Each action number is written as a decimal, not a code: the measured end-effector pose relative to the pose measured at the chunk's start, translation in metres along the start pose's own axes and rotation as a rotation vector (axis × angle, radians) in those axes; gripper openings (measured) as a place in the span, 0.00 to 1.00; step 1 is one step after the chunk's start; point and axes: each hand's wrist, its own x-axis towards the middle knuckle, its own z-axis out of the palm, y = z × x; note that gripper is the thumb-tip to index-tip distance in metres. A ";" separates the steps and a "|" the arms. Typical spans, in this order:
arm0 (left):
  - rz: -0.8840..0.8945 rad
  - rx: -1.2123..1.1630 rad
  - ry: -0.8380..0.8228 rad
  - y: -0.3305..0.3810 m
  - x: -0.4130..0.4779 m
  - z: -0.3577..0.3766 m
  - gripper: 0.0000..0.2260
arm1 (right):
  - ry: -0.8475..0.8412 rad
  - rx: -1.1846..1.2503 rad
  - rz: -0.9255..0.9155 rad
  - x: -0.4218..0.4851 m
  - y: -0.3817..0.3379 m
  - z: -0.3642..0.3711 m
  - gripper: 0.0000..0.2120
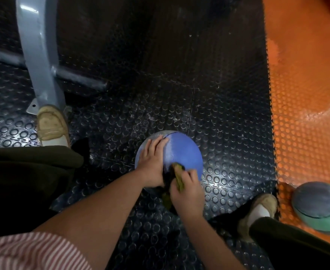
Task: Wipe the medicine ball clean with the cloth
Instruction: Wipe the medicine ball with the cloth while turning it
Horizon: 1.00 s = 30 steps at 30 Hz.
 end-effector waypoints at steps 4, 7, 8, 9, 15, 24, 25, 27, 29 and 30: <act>-0.008 0.115 -0.060 0.007 -0.005 0.000 0.55 | 0.017 0.005 0.000 -0.002 0.003 -0.003 0.16; -0.042 0.211 -0.104 0.007 -0.008 0.006 0.58 | -0.010 -0.095 0.124 0.048 -0.011 -0.011 0.14; -0.054 0.247 -0.118 0.007 -0.010 0.008 0.61 | -0.040 -0.102 0.154 0.062 -0.016 -0.013 0.14; -0.061 0.264 -0.126 0.006 -0.011 0.009 0.63 | -0.064 -0.130 0.159 0.071 -0.020 -0.014 0.14; 0.000 0.038 -0.064 0.002 -0.003 -0.002 0.53 | -0.059 -0.048 0.026 0.006 -0.009 0.001 0.15; -0.039 0.226 -0.131 0.003 0.007 -0.002 0.55 | -0.002 -0.116 0.000 0.026 -0.014 -0.010 0.17; -0.026 0.273 -0.138 0.002 0.010 -0.001 0.55 | -0.022 -0.125 0.070 0.043 -0.019 -0.011 0.15; -0.027 0.283 -0.159 0.001 0.015 0.001 0.56 | -0.053 -0.130 0.155 0.065 -0.024 -0.013 0.14; -0.032 0.224 -0.137 0.002 0.018 -0.003 0.55 | -0.046 -0.144 0.139 0.066 -0.023 -0.014 0.15; -0.033 0.178 -0.120 0.003 0.018 -0.005 0.54 | -0.039 -0.149 0.112 0.059 -0.021 -0.014 0.15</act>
